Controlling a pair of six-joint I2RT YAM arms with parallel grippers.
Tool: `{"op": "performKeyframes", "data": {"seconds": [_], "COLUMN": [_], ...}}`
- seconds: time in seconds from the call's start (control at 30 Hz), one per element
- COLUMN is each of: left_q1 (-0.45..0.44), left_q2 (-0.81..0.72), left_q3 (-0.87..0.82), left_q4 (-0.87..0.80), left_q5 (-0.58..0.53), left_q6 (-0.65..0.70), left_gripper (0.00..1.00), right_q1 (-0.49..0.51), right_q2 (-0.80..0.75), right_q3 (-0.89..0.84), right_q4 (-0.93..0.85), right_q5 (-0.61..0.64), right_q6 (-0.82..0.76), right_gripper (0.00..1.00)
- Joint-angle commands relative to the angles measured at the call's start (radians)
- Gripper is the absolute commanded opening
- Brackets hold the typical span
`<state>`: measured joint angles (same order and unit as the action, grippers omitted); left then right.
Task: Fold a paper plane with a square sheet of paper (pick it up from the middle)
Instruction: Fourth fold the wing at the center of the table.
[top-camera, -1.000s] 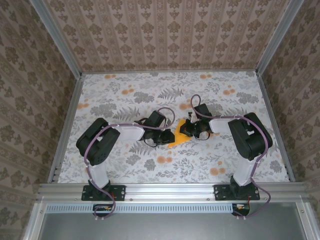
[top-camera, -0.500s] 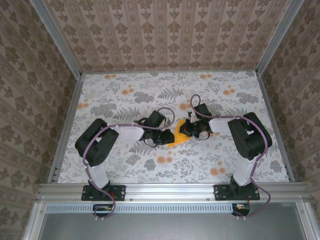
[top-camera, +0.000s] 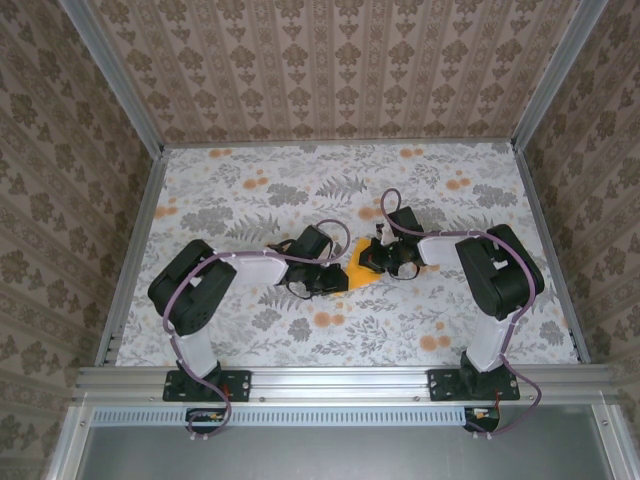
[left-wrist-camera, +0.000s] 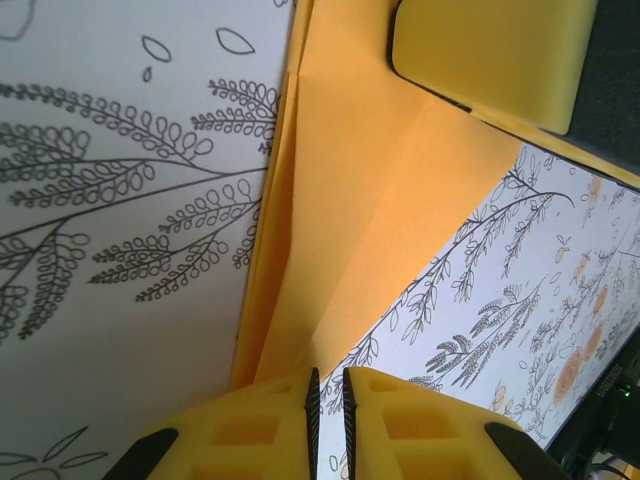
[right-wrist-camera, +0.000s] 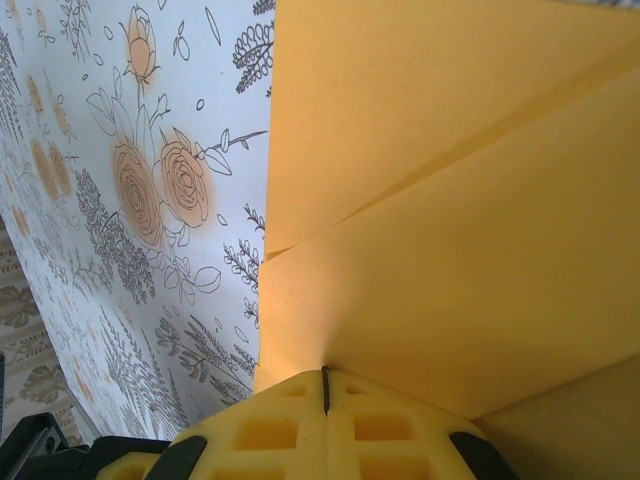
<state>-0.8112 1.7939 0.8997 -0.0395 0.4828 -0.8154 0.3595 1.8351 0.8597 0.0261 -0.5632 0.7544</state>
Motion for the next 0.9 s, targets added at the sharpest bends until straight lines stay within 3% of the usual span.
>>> {"op": "performKeyframes", "data": {"seconds": [0.0, 0.27, 0.57, 0.87], "left_q1": [0.000, 0.012, 0.019, 0.024], "left_q2": [-0.005, -0.017, -0.117, -0.047], "left_q3": [-0.033, -0.074, -0.059, -0.041], "left_q4": [-0.051, -0.072, 0.064, 0.052], "left_q5": [-0.023, -0.039, -0.008, -0.025], "left_q6": [0.009, -0.004, 0.011, 0.004], "left_gripper": [0.18, 0.18, 0.18, 0.12], "right_q1": [-0.002, -0.002, -0.004, -0.004], "right_q2": [0.090, 0.091, 0.090, 0.091], "right_q3": [-0.027, -0.030, -0.027, -0.024], "right_q4": [-0.123, -0.127, -0.135, -0.134], "right_q5": [0.112, 0.114, 0.112, 0.107], "right_q6": [-0.026, -0.027, -0.033, -0.030], "right_gripper": [0.04, 0.04, 0.04, 0.04]}}
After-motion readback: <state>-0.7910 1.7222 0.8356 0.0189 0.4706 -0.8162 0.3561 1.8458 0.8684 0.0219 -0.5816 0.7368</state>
